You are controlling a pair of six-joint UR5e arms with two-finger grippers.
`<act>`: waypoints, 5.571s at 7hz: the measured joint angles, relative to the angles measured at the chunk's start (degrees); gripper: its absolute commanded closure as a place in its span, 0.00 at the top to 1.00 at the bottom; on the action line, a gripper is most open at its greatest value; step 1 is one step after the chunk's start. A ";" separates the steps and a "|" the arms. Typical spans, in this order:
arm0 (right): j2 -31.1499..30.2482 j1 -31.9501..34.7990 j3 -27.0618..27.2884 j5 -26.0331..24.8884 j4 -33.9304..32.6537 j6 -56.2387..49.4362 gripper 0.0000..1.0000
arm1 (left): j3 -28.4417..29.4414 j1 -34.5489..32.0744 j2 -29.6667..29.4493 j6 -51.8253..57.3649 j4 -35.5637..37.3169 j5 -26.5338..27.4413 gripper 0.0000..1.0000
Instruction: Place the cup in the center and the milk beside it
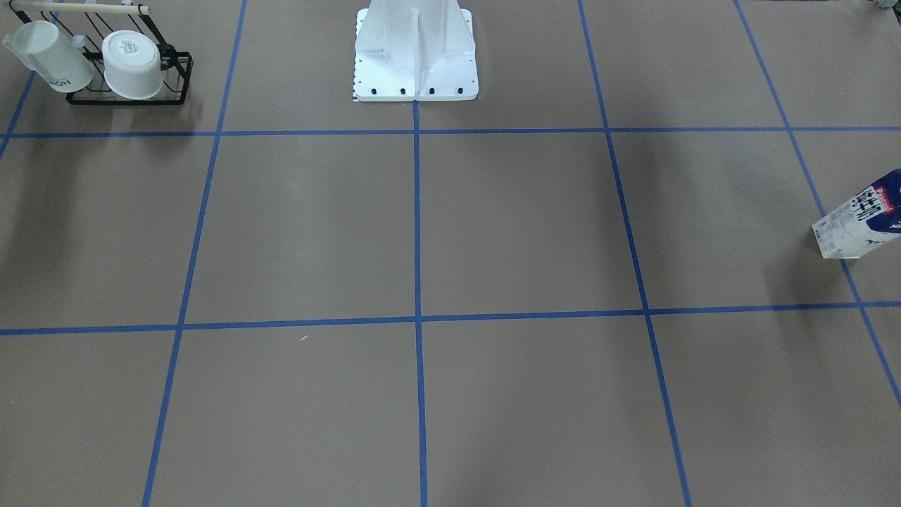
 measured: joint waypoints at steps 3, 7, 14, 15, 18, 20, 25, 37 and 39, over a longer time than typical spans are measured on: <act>-0.16 0.01 -0.22 0.41 1.64 0.06 1.00 | -0.48 0.00 -0.10 0.00 -0.20 -0.06 0.98; -0.16 0.00 -0.60 0.49 11.21 0.27 1.00 | -3.36 -0.03 -0.74 -0.09 -5.06 0.65 0.98; 4.83 -1.60 -16.10 4.03 25.74 7.14 0.88 | -1.52 0.00 -4.11 -0.17 -15.17 0.99 0.98; 4.84 -3.01 -18.35 4.23 28.73 9.06 0.82 | -1.55 0.00 -4.08 -0.17 -15.25 0.97 0.98; 4.03 -6.90 -20.36 2.49 34.20 13.28 0.14 | -1.65 0.00 -4.04 -0.10 -15.29 0.98 0.98; 2.70 -7.28 -20.62 -0.64 35.64 13.12 0.00 | -1.62 0.00 -3.98 -0.09 -15.29 0.99 0.99; 3.69 -7.69 -17.92 -3.45 35.28 12.02 0.00 | -1.17 0.00 -3.90 -0.09 -15.29 0.97 0.98; 54.55 -51.34 -11.26 -28.59 -1.37 69.40 0.00 | -0.84 0.09 -3.89 -0.20 -15.29 1.01 0.98; 62.63 -58.90 -16.35 -34.32 -7.95 78.77 0.00 | -0.80 0.09 -3.89 -0.20 -15.32 0.97 0.98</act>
